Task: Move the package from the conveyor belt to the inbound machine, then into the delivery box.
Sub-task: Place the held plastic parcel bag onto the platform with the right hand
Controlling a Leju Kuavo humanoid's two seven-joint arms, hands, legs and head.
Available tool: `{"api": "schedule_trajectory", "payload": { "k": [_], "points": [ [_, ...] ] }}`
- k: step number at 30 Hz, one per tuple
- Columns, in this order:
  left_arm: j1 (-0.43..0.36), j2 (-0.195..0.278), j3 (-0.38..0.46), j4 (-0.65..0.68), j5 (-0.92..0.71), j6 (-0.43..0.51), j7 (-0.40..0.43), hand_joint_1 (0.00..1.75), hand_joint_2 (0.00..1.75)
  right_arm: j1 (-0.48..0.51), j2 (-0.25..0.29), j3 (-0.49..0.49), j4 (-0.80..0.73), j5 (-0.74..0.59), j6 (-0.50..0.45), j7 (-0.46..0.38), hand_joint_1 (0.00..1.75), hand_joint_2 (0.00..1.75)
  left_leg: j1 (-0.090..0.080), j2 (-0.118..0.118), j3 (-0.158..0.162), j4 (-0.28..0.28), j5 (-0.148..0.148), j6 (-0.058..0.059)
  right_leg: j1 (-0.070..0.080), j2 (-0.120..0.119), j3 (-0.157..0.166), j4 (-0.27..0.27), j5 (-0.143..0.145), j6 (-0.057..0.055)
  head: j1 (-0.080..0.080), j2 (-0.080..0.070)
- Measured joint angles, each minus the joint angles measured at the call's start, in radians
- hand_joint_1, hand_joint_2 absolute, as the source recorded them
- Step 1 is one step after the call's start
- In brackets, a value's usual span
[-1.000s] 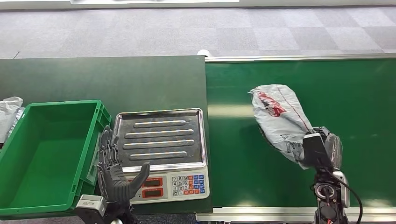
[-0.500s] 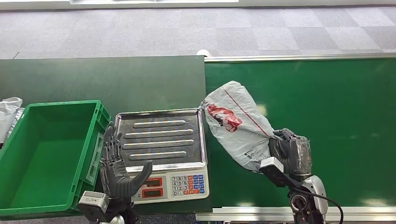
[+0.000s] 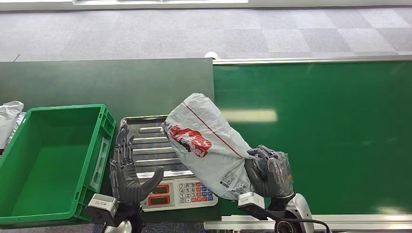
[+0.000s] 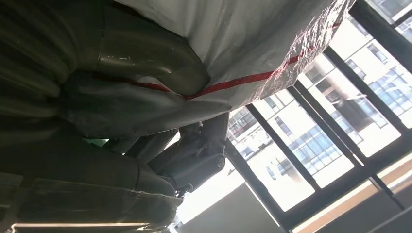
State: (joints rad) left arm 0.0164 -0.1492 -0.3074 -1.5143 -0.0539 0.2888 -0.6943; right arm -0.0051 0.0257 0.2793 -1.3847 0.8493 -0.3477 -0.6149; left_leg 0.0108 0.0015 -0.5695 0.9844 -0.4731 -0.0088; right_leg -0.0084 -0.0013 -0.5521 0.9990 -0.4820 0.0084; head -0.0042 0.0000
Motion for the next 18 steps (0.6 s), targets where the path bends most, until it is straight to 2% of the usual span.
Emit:
{"api": "schedule_trajectory", "payload": {
  "k": [7, 18],
  "points": [
    [-0.045, 0.002, -0.009, 0.043, 0.022, 0.014, 0.000, 0.00, 1.75, -0.041, 0.038, 0.075, -0.002, -0.021, 0.036, 0.015, 1.75, 1.75, 0.000, 0.000, 0.000, 0.000, 0.000, 0.000, 0.000, 0.000, 0.000, 0.000, 0.000, 0.000, 0.000, 0.000],
    [-0.069, 0.011, -0.022, 0.080, 0.044, 0.026, 0.000, 0.00, 1.75, -0.079, 0.048, 0.089, 0.015, 0.016, 0.053, 0.063, 1.75, 1.75, 0.000, 0.000, 0.000, 0.000, 0.000, 0.000, 0.000, 0.000, 0.000, 0.000, 0.000, 0.000, 0.000, 0.000]
  ]
}}
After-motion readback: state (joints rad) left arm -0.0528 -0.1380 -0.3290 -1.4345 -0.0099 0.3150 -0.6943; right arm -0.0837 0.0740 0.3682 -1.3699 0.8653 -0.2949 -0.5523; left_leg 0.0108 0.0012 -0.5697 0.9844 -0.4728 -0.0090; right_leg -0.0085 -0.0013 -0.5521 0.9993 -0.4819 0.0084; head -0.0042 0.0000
